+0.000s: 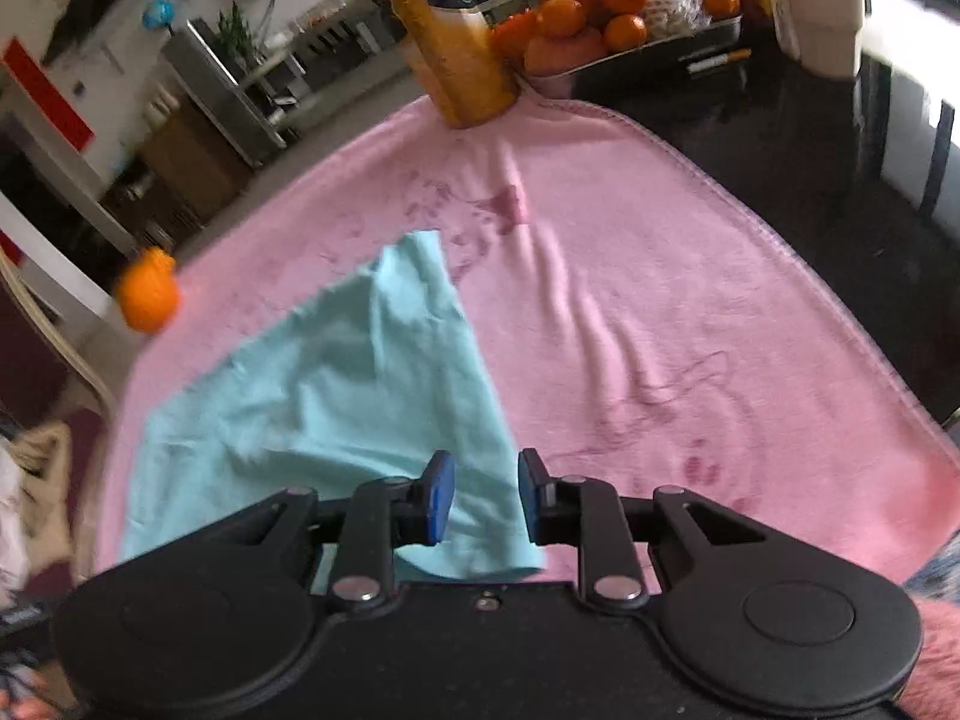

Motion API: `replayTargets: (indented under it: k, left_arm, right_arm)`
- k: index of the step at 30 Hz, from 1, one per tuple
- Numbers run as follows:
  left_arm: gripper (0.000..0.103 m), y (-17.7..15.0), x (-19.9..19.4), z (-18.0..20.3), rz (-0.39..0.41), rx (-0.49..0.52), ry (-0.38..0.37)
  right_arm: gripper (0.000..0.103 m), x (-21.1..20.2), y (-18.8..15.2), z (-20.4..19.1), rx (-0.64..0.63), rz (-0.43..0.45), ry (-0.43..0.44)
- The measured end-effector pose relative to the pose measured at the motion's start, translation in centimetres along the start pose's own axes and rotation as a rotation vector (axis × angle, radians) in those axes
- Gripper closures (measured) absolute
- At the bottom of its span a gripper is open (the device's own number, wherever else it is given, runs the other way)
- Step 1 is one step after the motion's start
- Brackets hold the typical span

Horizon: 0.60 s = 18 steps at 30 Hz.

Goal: Fold clothes

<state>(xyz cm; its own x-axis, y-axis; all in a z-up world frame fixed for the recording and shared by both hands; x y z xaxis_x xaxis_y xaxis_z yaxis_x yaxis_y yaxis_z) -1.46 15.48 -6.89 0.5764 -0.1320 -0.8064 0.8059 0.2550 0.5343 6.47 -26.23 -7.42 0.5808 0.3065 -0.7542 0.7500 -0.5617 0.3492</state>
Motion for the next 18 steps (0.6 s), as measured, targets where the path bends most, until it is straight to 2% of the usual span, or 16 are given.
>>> replayTargets:
  k: [8,10,12,14,15,16,18]
  left_arm:
    - [0.074,-0.5,2.1,1.8,-0.072,0.128,0.093]
    - [0.074,-0.5,2.2,2.1,-0.073,0.17,0.115]
    - [0.086,-0.6,2.1,2.4,-0.064,0.213,0.134]
    - [0.093,-0.7,2.0,2.7,-0.055,0.256,0.153]
    - [0.096,-0.7,2.0,2.8,-0.051,0.278,0.163]
    - [0.097,-0.8,1.9,3.0,-0.046,0.3,0.172]
    - [0.098,-0.7,1.6,2.9,-0.027,0.312,0.176]
  right_arm:
    - [0.08,2.1,-1.3,-1.1,-0.05,-0.05,-0.078]
    - [0.08,3.0,-1.8,-1.3,-0.088,-0.067,-0.136]
    - [0.082,3.3,-2.2,-1.4,-0.133,-0.068,-0.179]
    - [0.083,3.3,-2.6,-1.7,-0.186,-0.059,-0.205]
    - [0.094,3.3,-2.7,-1.8,-0.215,-0.048,-0.225]
    - [0.099,3.3,-2.8,-1.8,-0.242,-0.036,-0.24]
    - [0.101,2.9,-2.6,-1.8,-0.231,-0.027,-0.217]
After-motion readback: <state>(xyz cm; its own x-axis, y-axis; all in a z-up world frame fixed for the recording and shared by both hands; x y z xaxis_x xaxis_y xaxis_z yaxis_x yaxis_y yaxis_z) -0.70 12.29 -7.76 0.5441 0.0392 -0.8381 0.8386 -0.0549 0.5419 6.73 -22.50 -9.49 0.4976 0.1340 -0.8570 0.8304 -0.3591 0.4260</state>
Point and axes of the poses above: each gripper's, at about its wrist camera, not at the fingertips, and x roughly the way its jaws point, z to its right, y to its top, the point moved 6 cm from there along x, roughly the way its jaws point, and after that the axes turned 15 degrees about x, right-handed, at the moved point
